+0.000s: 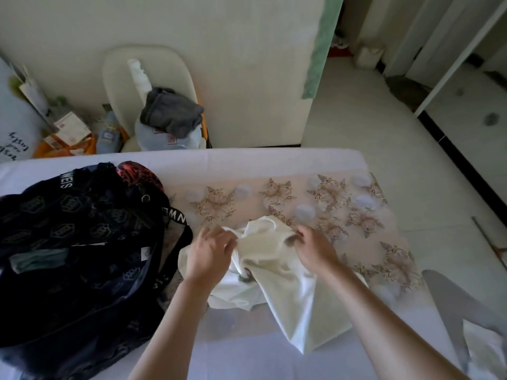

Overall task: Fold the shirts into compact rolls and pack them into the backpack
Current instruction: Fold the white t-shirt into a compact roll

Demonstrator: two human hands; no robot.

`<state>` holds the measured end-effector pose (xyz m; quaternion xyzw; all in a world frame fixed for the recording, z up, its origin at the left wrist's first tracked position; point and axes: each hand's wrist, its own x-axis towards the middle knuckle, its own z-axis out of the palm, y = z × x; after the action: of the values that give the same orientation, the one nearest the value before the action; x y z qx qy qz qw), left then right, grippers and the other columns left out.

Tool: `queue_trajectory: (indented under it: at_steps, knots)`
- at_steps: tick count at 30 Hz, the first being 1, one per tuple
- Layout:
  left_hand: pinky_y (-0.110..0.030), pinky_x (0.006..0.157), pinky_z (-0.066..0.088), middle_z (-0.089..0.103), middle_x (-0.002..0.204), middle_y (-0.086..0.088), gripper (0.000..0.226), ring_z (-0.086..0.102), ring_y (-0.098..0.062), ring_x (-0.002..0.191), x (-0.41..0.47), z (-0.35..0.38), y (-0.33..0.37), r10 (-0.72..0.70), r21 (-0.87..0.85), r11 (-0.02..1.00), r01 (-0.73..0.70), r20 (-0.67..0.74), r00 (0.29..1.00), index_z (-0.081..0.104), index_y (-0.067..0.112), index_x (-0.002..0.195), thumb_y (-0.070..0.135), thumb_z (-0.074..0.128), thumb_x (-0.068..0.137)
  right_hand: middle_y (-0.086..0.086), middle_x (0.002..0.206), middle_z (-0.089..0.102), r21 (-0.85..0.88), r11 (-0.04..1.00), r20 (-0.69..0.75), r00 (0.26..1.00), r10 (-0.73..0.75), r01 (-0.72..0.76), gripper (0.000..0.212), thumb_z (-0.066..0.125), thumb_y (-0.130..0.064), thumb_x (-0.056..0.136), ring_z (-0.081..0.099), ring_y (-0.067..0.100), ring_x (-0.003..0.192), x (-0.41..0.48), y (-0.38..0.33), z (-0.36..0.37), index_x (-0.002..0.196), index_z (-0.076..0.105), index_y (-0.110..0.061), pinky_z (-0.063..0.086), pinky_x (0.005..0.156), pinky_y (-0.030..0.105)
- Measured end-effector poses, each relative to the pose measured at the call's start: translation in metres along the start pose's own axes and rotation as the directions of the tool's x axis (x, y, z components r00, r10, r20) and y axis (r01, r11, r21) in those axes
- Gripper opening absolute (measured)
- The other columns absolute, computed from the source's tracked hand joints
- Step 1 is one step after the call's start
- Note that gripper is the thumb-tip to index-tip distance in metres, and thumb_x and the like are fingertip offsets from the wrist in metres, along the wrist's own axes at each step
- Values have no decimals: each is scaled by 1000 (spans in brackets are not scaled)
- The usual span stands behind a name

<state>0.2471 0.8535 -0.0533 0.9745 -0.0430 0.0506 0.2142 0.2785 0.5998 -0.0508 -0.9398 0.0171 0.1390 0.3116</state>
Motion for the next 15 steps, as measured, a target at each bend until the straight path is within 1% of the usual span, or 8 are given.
queue_trajectory:
  at_steps: [2, 4, 6, 8, 10, 11, 12, 15]
  knots:
    - [-32, 55, 47, 64, 92, 3, 11, 61, -25, 73, 27, -24, 10, -50, -17, 999, 48, -113, 992, 70, 18, 93, 23, 60, 95, -11, 99, 68, 168, 986, -6, 1000, 2, -1, 13, 51, -28, 100, 63, 10, 82, 24, -25, -20, 95, 63, -29, 44, 64, 25]
    - [-35, 59, 50, 66, 91, -3, 16, 63, -28, 73, 60, -47, 17, -184, -140, 977, 163, -154, 971, 67, 15, 100, 22, 52, 99, -10, 101, 67, 170, 981, -128, 990, -67, 89, 14, 54, -35, 100, 63, 14, 88, 53, -53, -37, 101, 62, -24, 45, 68, 28]
    - [-39, 67, 56, 68, 81, -3, 18, 66, -23, 70, 94, -64, 16, -387, -381, 869, 317, -122, 914, 65, 15, 107, 20, 48, 101, -12, 100, 66, 257, 955, -258, 963, -78, 146, 16, 64, -36, 95, 64, 14, 88, 77, -83, -53, 102, 63, -23, 51, 75, 32]
    - [-44, 82, 57, 68, 97, -1, 21, 69, -21, 87, 116, -72, 9, -495, -565, 737, 371, -78, 865, 59, 20, 119, 20, 47, 101, -10, 119, 66, 429, 882, -275, 958, -82, 198, 30, 70, -28, 90, 65, 7, 97, 96, -103, -63, 118, 61, -27, 53, 90, 33]
    - [-41, 102, 47, 55, 136, -1, 39, 55, -20, 123, 122, -70, 2, -475, -545, 745, 384, -29, 880, 43, 27, 139, 19, 48, 101, -9, 148, 48, 430, 879, -206, 970, -128, 207, 61, 69, -19, 89, 53, 1, 123, 102, -105, -64, 143, 44, -29, 40, 106, 25]
    - [-37, 104, 43, 45, 146, 0, 47, 47, -19, 132, 120, -66, -1, -446, -498, 779, 380, -15, 895, 36, 29, 145, 18, 48, 101, -9, 154, 40, 381, 901, -182, 972, -146, 207, 68, 67, -18, 88, 45, 3, 133, 101, -101, -61, 148, 37, -28, 35, 110, 24]
    - [-35, 101, 42, 42, 148, 0, 50, 45, -18, 132, 113, -61, -2, -412, -446, 818, 363, -16, 911, 35, 31, 146, 17, 50, 100, -7, 155, 38, 320, 925, -170, 973, -156, 204, 68, 67, -18, 89, 41, 7, 137, 98, -93, -56, 149, 36, -26, 32, 111, 24]
    - [-30, 95, 41, 46, 141, 3, 37, 50, -22, 126, 81, -29, -4, -211, -259, 945, 201, -11, 977, 56, 34, 129, 30, 62, 93, 1, 150, 40, 84, 984, -55, 987, -151, 155, 54, 64, -19, 93, 40, 20, 139, 82, -49, -16, 143, 44, -21, 31, 112, 29]
